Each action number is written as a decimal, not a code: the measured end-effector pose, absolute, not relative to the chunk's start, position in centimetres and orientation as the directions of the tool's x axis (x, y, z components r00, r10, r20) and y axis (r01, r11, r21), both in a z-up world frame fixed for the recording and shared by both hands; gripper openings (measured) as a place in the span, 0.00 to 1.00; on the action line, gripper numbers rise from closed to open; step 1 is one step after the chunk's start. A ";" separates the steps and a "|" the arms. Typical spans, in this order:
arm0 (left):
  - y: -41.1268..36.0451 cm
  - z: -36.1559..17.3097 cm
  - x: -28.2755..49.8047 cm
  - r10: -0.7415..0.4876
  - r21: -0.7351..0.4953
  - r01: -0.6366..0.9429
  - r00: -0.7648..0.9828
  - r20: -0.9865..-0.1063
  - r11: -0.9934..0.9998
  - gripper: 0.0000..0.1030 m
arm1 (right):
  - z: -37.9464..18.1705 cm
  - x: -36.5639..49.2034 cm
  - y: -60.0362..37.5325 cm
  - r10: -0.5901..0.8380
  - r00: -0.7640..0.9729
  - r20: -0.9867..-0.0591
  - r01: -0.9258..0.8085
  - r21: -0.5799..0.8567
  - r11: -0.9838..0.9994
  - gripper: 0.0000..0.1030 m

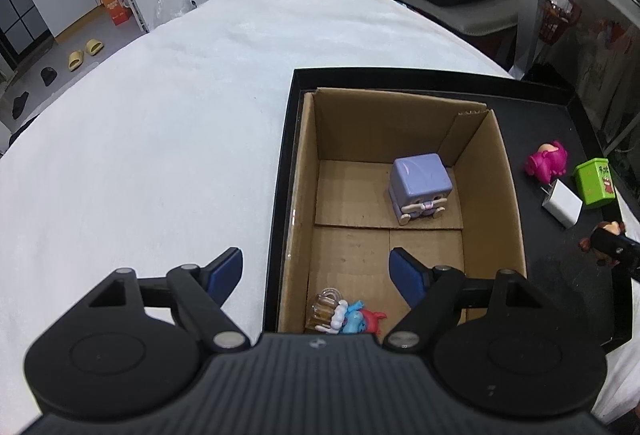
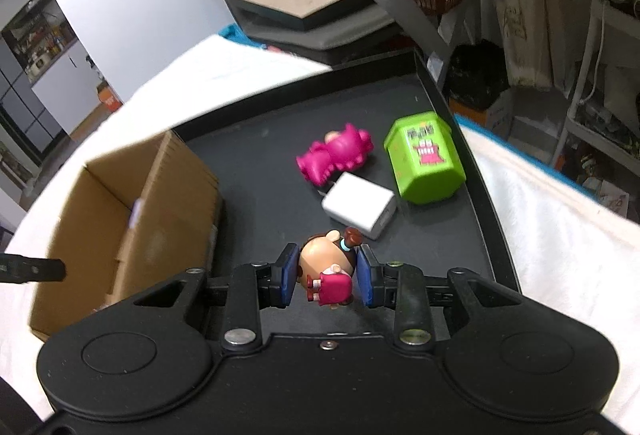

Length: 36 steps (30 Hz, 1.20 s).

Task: Organize rigid objects
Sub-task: 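Grasp the pink-haired doll with the right gripper and lift it, then carry the doll into the box and open the right gripper while the left gripper grasps the box wall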

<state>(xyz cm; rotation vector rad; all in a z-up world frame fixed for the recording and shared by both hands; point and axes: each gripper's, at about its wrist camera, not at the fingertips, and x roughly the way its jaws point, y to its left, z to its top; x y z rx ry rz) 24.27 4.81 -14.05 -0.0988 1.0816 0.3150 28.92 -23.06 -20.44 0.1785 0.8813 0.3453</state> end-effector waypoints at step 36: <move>9.2 -17.3 20.8 -0.009 -0.195 -0.275 0.557 -0.830 0.941 0.49 | -12.8 26.7 -9.4 0.445 0.548 -0.708 -0.429 0.218 0.876 0.30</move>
